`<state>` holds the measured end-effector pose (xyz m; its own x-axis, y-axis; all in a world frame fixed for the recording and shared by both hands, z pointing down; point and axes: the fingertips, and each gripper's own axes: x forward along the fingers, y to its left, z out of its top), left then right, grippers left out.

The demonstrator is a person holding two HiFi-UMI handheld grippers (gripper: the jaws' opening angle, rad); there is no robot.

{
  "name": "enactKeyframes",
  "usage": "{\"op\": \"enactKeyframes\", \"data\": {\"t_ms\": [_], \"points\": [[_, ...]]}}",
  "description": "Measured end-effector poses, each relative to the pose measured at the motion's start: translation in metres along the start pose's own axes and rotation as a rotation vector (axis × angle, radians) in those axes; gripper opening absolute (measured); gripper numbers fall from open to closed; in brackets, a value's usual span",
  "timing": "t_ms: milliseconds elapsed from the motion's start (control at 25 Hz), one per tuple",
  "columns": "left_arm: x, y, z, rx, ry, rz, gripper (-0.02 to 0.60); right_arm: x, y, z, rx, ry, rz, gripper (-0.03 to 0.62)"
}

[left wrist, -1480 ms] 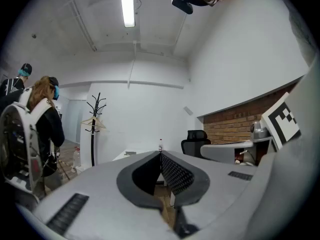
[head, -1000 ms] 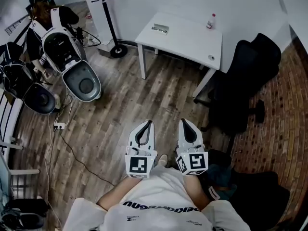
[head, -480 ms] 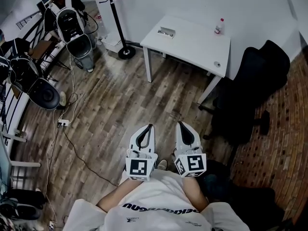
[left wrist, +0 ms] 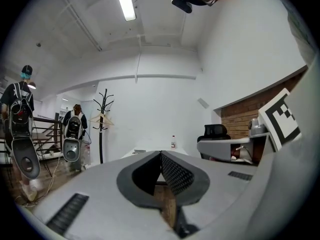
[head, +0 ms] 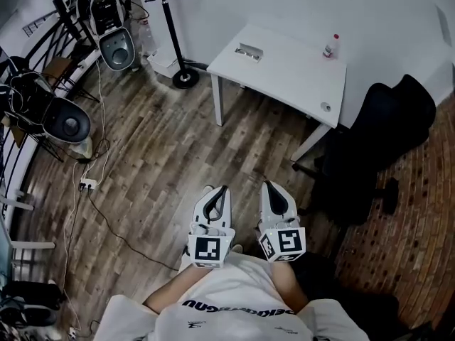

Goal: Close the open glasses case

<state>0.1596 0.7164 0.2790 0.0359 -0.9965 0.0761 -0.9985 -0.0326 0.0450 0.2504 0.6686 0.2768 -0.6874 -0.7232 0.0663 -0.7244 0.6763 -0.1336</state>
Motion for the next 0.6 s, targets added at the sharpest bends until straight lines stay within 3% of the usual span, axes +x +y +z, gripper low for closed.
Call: {"op": "enactKeyframes", "data": {"t_ms": [200, 600], "points": [[0.069, 0.047, 0.005, -0.028, -0.001, -0.006, -0.002, 0.076, -0.013, 0.005, -0.012, 0.009, -0.008, 0.001], [0.227, 0.153, 0.044, -0.017, 0.013, -0.095, -0.002, 0.255, -0.041, 0.043, -0.011, 0.016, -0.094, 0.002]]}}
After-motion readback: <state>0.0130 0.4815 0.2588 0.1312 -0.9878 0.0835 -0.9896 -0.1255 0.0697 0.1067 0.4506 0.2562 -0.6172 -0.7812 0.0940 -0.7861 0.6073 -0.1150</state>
